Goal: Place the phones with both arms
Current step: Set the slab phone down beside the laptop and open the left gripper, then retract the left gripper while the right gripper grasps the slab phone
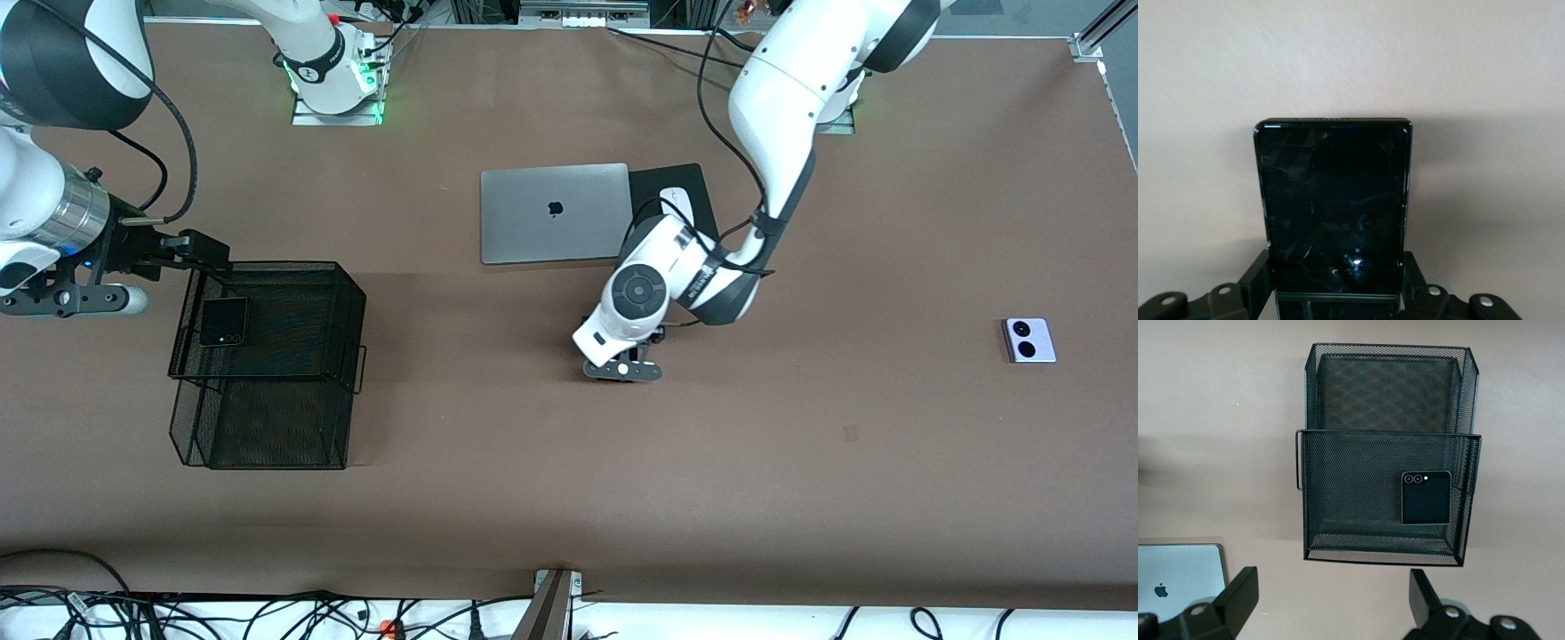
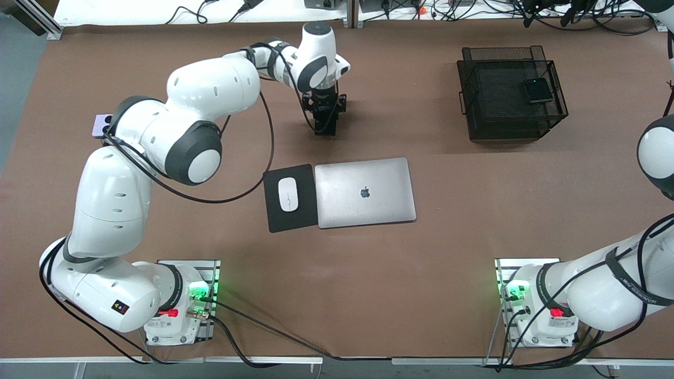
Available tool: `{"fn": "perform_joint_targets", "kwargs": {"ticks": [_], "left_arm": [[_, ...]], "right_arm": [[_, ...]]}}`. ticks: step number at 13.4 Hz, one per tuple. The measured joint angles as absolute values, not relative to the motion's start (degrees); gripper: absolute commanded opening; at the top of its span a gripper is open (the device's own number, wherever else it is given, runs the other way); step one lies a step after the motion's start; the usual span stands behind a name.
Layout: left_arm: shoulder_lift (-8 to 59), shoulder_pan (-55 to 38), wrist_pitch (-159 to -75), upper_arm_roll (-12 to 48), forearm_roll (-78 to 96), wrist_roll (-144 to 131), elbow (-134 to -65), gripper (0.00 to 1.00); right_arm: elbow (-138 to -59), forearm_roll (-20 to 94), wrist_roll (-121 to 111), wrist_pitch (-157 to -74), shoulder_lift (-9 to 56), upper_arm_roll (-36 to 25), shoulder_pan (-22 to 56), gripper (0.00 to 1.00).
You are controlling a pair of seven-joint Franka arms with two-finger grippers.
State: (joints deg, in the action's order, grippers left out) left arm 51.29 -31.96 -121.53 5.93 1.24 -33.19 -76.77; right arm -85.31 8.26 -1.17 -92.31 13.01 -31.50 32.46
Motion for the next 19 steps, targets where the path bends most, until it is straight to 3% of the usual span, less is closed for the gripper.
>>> {"fn": "perform_joint_targets", "kwargs": {"ticks": [1, 7, 14, 19], "left_arm": [[51.68, -32.37, -121.64, 5.93, 1.26, -34.4, -76.72, 0.99], [50.93, -32.78, -122.21, 4.53, 1.26, -39.02, -74.44, 1.0], [36.52, -20.42, -94.99, -0.91, 1.18, -29.07, -72.95, 1.0], [28.74, -10.02, -87.05, -1.75, -3.83, -9.66, -72.62, 1.0]], "right_arm": [[-85.3, 8.26, -1.17, -92.32, 13.01, -31.5, 32.47, 1.0], [-85.31, 8.26, -1.17, -93.47, 13.05, -31.11, 32.95, 1.0], [-85.49, 8.37, 11.44, -99.71, 16.39, -29.97, 40.17, 1.0], [-84.39, 8.39, 31.76, -112.19, 25.87, -28.3, 55.07, 1.0]]}}
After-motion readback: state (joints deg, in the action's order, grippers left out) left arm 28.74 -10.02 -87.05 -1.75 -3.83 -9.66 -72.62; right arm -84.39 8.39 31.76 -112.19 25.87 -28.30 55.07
